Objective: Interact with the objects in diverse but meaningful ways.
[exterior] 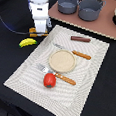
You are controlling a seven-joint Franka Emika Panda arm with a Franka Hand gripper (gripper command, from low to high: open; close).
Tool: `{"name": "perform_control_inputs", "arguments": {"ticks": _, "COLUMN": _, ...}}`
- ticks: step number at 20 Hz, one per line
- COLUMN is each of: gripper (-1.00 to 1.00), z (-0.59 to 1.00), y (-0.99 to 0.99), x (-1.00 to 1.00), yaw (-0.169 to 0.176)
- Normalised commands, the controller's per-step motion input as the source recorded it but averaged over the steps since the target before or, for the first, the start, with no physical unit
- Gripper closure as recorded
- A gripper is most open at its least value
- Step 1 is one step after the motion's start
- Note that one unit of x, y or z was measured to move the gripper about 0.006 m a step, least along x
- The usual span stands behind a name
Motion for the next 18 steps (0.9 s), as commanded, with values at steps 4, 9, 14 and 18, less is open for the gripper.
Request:
{"name": "perform_control_inputs", "arguments": {"ticks": 4, "gripper": 1.0, "z": 1.0, "y": 0.01, "x": 0.01, "yaw": -0.005}}
{"name": "perform_control_inputs", "arguments": {"ticks": 9, "gripper": 1.0, "z": 1.0, "y": -0.02, "x": 0.49, "yaw": 0.0}}
{"name": "perform_control_inputs", "arguments": {"ticks": 14, "gripper": 1.0, "z": 0.45, "y": -0.23, "x": 0.89, "yaw": 0.01}}
{"name": "perform_control_inputs", "arguments": {"ticks": 18, "gripper": 1.0, "z": 0.62, "y": -0.19, "x": 1.0, "yaw": 0.007}}
